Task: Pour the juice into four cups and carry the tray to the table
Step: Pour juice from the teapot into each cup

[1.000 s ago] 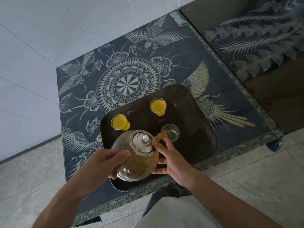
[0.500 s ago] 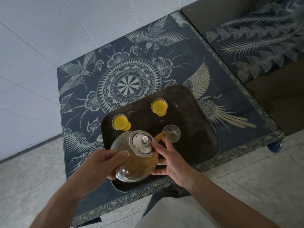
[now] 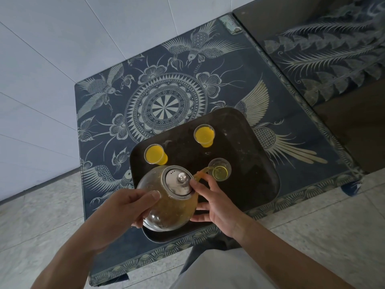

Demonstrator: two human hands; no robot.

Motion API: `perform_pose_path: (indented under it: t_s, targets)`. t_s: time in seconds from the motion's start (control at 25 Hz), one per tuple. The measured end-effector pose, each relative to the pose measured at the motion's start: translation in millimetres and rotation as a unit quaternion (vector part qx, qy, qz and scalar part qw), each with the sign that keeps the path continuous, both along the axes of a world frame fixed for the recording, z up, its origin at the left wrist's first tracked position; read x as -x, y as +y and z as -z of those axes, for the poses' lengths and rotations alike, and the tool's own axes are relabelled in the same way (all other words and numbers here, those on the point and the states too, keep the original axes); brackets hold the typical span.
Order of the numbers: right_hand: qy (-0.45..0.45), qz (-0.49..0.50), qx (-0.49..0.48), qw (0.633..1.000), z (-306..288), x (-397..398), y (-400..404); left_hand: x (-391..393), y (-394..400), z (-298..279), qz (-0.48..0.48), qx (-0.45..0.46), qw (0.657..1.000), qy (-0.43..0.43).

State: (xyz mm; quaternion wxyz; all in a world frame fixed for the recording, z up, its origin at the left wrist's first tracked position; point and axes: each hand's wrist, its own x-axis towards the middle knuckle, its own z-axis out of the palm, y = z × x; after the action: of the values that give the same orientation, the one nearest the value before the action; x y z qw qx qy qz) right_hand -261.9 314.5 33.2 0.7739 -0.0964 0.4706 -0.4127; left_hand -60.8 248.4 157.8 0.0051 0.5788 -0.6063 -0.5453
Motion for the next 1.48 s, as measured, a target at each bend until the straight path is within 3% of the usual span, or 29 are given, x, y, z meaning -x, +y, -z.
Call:
perform_pose_path:
  t_s: [1.48]
  targets:
    - [-0.012,-0.019,-0.001,1.000,-2.4,-6.3,-1.1,10.5,-5.1,-25.3,0.008,0.025,0.999,-0.046]
